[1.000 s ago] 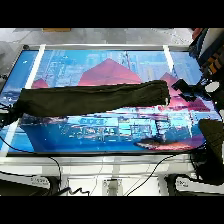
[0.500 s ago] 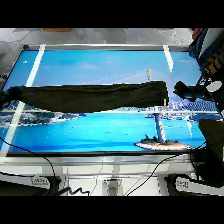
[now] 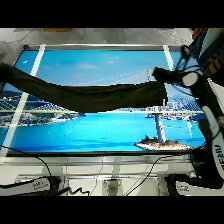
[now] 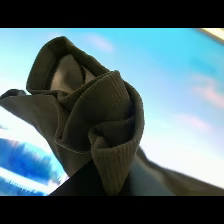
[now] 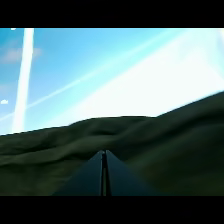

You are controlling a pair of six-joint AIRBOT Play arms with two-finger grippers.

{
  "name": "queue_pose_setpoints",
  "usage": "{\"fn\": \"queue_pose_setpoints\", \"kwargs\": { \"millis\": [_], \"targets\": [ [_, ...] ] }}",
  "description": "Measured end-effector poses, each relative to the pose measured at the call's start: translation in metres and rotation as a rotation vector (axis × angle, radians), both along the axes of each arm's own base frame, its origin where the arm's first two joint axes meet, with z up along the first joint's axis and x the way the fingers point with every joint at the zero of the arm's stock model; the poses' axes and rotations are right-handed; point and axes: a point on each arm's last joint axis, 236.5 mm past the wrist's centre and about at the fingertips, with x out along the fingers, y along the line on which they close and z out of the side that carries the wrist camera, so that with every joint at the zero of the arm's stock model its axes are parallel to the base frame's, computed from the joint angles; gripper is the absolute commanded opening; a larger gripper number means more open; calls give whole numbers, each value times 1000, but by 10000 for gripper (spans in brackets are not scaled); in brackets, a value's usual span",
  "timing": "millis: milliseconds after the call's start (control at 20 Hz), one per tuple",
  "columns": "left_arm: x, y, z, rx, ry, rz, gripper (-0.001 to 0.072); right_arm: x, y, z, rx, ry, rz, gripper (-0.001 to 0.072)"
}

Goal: Fold the clothes and pants, and hang the long-sleeved shirts on hangers.

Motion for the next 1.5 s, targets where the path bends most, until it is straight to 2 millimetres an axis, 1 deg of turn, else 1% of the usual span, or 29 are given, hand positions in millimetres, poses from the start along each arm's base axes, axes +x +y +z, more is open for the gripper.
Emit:
{"fn": "queue_pose_setpoints", "kwargs": {
  "millis": [100, 200, 350, 450, 600, 700, 750, 900, 1000, 1050, 1150, 1250, 1300, 1400, 1500],
  "targets": [
    [-4, -23, 29, 30, -43, -43, 9, 7, 49, -3, 7, -2, 81, 32],
    [-11, -49, 52, 55, -72, -96, 9, 9, 99, -6, 12, 3, 166, 32],
    [-22, -89, 76, 81, -91, -185, 9, 7, 172, -16, 24, 12, 282, 32],
    [-29, -113, 86, 92, -100, -240, 9, -1, 221, -29, 42, 33, 348, 32],
    [-34, -143, 92, 97, -104, -307, 10, -21, 295, -52, 90, 74, 443, 31],
    [-36, -157, 94, 98, -105, -339, 10, -42, 346, -71, 127, 104, 509, 32],
    [-36, -163, 94, 98, -105, -351, 10, -52, 369, -76, 151, 108, 534, 31],
    [-37, -176, 96, 80, -111, -379, 10, -85, 432, -90, 235, 97, 568, 31],
    [-37, -182, 98, 64, -117, -390, 11, -109, 466, -96, 287, 89, 578, 31],
    [-38, -184, 98, 59, -118, -395, 10, -120, 479, -99, 303, 87, 583, 31],
    [-38, -186, 98, 51, -119, -400, 10, -137, 498, -102, 325, 79, 594, 32],
    [-35, -187, 94, 39, -111, -401, 11, -144, 505, -106, 322, 73, 601, 33],
    [-33, -187, 90, 32, -103, -401, 11, -141, 503, -108, 318, 68, 597, 33],
    [-27, -188, 75, -2, -69, -400, 11, -127, 493, -108, 310, 68, 579, 33],
    [-22, -192, 43, -70, 21, -409, 10, -100, 469, -108, 294, 75, 543, 34]
  ]
}}
